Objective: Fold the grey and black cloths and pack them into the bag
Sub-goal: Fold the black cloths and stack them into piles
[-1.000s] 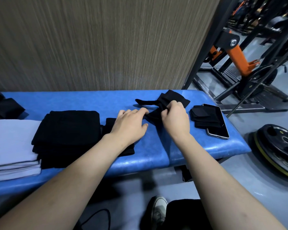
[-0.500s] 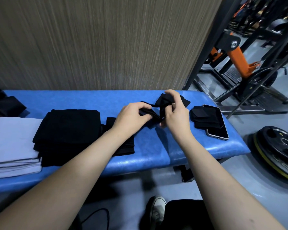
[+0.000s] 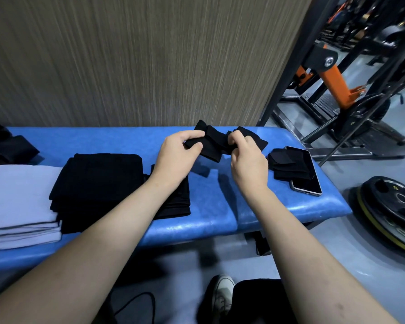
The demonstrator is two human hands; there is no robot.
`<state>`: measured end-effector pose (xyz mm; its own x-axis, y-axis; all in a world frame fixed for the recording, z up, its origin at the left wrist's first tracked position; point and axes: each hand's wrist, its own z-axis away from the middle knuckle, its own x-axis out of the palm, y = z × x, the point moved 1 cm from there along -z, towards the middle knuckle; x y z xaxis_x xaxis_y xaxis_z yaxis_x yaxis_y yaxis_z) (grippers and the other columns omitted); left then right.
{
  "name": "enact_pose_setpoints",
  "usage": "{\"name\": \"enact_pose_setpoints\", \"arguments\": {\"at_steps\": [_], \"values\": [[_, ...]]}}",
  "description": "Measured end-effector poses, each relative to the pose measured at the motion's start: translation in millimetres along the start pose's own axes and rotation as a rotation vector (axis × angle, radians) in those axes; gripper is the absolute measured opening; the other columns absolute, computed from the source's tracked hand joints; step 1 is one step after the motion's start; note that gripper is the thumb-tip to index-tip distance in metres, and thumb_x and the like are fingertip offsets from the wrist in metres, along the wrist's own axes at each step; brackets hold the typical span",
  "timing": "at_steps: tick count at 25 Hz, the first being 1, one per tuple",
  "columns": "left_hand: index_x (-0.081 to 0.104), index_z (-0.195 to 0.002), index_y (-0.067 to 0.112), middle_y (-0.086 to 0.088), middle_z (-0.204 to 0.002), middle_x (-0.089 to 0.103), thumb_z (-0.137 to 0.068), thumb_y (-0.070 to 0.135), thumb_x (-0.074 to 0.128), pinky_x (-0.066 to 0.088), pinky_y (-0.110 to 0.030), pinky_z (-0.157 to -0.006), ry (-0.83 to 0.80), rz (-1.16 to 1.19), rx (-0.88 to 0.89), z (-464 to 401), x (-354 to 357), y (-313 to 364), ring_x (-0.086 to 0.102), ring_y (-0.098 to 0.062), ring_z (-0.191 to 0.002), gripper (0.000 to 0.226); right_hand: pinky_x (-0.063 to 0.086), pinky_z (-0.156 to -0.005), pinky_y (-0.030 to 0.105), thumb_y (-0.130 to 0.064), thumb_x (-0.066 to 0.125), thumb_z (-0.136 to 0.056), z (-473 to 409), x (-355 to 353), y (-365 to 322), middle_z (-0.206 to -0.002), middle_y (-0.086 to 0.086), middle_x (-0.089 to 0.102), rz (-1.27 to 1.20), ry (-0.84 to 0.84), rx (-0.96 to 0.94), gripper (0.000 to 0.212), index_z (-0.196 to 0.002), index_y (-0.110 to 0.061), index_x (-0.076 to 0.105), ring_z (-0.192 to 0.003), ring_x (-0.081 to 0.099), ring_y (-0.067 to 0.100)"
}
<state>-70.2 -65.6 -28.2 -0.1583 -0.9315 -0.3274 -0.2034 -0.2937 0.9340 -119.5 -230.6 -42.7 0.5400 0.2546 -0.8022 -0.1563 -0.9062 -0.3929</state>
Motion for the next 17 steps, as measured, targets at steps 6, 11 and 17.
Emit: {"name": "enact_pose_setpoints", "arguments": {"at_steps": [6, 11, 17], "values": [[0.073, -0.11, 0.037, 0.018, -0.108, 0.07, -0.082, 0.0, 0.056, 0.054, -0.031, -0.067, -0.061, 0.015, 0.055, -2.8, -6.1, -0.4, 0.064, -0.019, -0.068, 0.049, 0.03, -0.049, 0.03, -0.005, 0.041, -0.092, -0.1, 3.7, -1.0, -0.091, 0.001, 0.044, 0.067, -0.069, -0.152, 0.029, -0.107, -0.022, 0.059, -0.065, 0.047, 0.028], [0.072, -0.118, 0.032, 0.018, -0.11, 0.072, -0.078, -0.005, 0.053, 0.051, -0.022, -0.082, -0.183, 0.065, 0.052, -3.4, -6.0, -0.6, 0.066, -0.002, -0.101, 0.058, 0.051, -0.084, 0.037, -0.001, 0.051, -0.09, -0.5, 9.6, 6.9, -0.114, 0.0, 0.048, -0.304, -0.13, -0.089, 0.02, -0.105, -0.009, 0.06, -0.091, 0.053, 0.01], [0.072, -0.116, 0.032, 0.019, -0.112, 0.072, -0.079, -0.008, 0.054, 0.052, -0.029, -0.098, -0.235, 0.072, 0.094, -2.8, -4.1, -1.2, 0.065, -0.001, -0.108, 0.058, 0.049, -0.069, 0.037, -0.025, 0.062, -0.085, 3.6, 1.5, -0.2, -0.104, -0.013, 0.055, -0.349, -0.207, -0.172, 0.026, -0.105, -0.024, 0.045, -0.082, 0.054, 0.012]]}}
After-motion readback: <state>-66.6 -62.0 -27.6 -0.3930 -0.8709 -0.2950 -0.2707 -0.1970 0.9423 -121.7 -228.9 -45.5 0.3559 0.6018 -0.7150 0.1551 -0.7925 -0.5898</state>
